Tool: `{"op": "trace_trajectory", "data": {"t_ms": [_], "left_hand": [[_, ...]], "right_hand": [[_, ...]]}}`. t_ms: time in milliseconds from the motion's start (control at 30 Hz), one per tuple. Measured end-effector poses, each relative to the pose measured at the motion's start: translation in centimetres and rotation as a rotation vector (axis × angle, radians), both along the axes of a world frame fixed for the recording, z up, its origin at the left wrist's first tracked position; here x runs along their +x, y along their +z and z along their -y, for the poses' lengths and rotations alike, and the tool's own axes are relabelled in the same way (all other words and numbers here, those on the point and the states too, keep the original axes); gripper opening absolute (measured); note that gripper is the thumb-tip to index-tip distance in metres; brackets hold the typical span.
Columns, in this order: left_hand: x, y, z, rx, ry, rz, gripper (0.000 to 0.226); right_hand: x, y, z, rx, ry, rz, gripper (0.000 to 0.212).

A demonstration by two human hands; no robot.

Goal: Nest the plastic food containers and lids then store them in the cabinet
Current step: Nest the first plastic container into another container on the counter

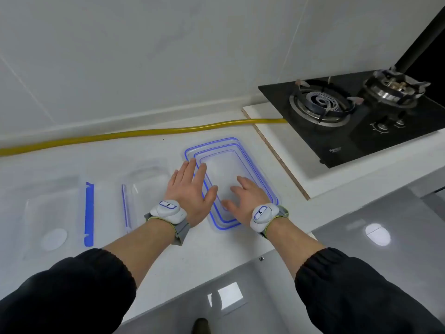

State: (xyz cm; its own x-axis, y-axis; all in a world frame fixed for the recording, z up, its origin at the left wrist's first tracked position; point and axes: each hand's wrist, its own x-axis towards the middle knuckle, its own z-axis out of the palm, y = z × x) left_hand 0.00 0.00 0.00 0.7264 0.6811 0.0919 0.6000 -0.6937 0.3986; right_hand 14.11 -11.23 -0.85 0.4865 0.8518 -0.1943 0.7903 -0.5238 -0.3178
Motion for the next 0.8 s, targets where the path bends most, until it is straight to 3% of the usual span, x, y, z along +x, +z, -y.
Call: {"op": "trace_trajectory", "data": {"t_ms": [300,600,800], "left_hand": [[-0.5,-0.7,0.5,0.029,-0.108,-0.04,0.062],[-1.6,-1.1,0.7,-0.019,-0.148,-0.036,0.054],[-2.6,-1.2,0.8,-0.005,-0.138,0.031,0.039]], "right_hand": [[-0.9,-1.2,-0.1,-0.121,0.025,-0.059,0.03],[-2.0,-0.5,-1.2,-0.219,0.094,0.063,0.032],[-2.9,0.5,-1.6,-0.144,0.052,0.114,0.028]]}}
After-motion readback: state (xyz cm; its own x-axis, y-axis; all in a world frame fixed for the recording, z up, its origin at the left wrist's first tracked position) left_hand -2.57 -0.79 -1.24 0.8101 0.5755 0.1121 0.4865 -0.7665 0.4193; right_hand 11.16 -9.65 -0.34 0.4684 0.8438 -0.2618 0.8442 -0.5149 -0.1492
